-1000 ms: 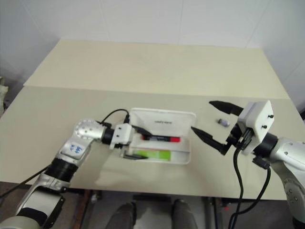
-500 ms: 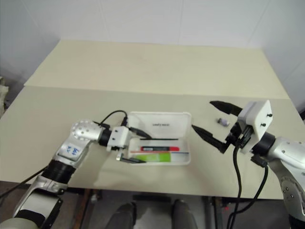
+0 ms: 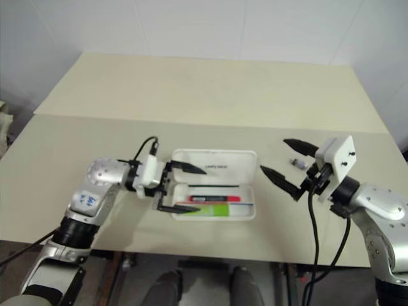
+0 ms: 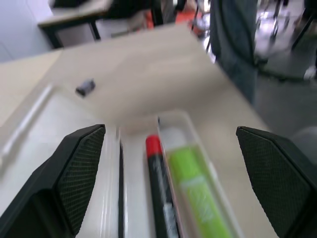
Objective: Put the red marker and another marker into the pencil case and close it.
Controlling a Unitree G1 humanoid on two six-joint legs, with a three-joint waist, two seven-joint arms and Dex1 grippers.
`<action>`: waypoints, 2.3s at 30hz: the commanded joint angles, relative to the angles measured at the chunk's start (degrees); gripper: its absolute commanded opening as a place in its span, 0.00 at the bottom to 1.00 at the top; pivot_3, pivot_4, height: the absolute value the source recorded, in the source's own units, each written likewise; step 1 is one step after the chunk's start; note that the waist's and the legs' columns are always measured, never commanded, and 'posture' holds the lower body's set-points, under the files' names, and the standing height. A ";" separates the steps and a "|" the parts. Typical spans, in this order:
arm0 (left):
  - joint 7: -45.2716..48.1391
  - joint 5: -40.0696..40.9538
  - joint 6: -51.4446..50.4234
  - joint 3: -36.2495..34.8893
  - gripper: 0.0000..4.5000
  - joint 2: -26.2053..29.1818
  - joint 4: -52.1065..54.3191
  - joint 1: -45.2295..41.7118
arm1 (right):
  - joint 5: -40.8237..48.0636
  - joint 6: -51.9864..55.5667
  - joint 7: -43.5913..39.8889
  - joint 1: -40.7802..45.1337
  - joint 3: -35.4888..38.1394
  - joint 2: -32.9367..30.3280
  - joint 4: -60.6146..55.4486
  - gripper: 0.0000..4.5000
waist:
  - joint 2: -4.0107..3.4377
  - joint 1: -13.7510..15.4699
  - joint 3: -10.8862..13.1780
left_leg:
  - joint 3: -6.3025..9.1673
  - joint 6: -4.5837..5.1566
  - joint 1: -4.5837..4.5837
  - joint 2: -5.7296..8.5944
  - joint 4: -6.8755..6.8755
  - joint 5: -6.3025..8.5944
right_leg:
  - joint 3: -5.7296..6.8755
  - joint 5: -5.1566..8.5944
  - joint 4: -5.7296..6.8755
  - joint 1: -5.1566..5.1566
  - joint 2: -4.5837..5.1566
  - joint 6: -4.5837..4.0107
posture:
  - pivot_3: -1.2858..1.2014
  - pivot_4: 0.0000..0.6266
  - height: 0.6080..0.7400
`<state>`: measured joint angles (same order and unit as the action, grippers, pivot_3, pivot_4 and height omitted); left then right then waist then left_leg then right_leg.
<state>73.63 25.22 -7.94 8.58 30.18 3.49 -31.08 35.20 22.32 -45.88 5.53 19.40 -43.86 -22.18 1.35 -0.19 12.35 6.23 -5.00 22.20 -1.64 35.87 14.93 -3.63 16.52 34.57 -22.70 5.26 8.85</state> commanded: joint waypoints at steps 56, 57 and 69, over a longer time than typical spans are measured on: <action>-1.88 5.27 -14.90 -12.45 1.00 18.51 -2.45 -6.02 | -26.07 -32.35 -25.02 40.83 -14.43 1.06 81.52 0.09 | -0.20 -2.89 0.13 | -0.06 -0.24 -0.08 0.00 -0.14 -0.23 | -0.04 -0.02 0.14 -0.02 -0.01 0.07 | 0.52 0.24 1.00; -1.64 4.56 -13.17 -12.69 1.00 18.50 -3.57 -4.75 | -24.33 -31.15 -26.24 38.47 -13.87 0.83 75.70 0.09 | -0.20 -2.94 0.13 | -0.06 -0.24 -0.08 0.00 -0.15 -0.24 | -0.04 -0.02 0.14 -0.02 -0.01 0.07 | 0.52 0.24 1.00; -2.59 4.52 -10.85 -14.04 1.00 17.37 -1.24 2.24 | -7.52 -4.85 -24.71 11.99 -10.66 -2.06 16.56 0.09 | -0.28 -2.38 0.15 | -0.06 -0.23 -0.03 0.00 -0.12 -0.23 | -0.04 0.06 0.29 -0.11 0.01 0.10 | 0.52 0.24 1.00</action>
<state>71.24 28.98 -19.31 -3.68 47.60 0.09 -29.85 24.34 14.51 -71.34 18.84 7.60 -45.02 1.91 1.07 -2.57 12.50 6.17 -5.23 22.15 -1.64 35.74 14.70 -3.67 16.59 34.92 -22.81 5.27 8.93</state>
